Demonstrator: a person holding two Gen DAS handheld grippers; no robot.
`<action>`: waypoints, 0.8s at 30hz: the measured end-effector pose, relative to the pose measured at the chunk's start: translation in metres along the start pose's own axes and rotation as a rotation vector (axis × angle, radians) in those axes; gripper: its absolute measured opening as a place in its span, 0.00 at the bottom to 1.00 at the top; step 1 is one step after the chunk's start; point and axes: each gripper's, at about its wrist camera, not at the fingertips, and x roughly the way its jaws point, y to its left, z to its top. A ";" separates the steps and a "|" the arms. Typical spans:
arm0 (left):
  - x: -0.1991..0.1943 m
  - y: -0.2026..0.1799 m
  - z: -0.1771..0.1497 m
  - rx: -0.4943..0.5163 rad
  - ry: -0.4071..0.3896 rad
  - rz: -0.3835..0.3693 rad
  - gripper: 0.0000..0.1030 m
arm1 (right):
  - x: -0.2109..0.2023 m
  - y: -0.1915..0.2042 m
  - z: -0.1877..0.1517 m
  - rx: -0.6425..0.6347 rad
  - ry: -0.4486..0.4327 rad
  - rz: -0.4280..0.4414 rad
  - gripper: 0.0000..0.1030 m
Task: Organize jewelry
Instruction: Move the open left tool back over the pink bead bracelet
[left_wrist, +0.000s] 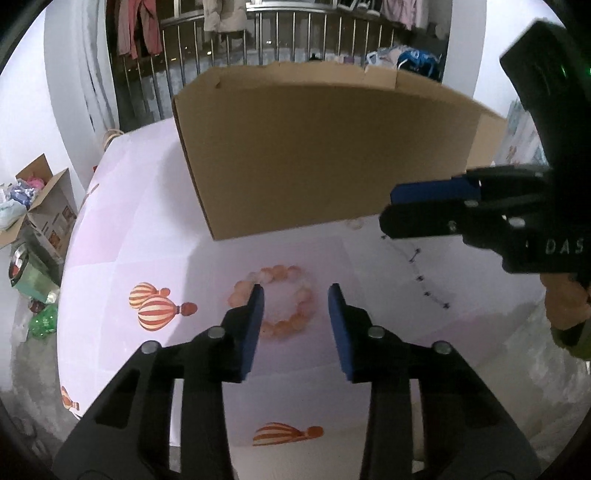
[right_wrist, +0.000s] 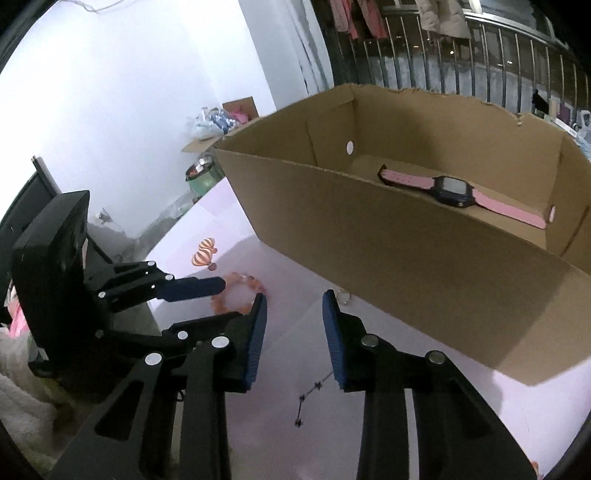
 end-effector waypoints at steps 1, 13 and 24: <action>0.003 0.001 -0.001 -0.002 0.008 0.000 0.29 | 0.003 0.000 0.001 -0.007 0.005 -0.003 0.28; 0.010 0.012 -0.004 -0.037 0.033 -0.003 0.28 | 0.037 0.005 0.007 -0.065 0.056 -0.088 0.28; 0.009 0.016 0.000 -0.073 0.052 -0.003 0.28 | 0.051 0.006 0.006 -0.063 0.125 -0.110 0.28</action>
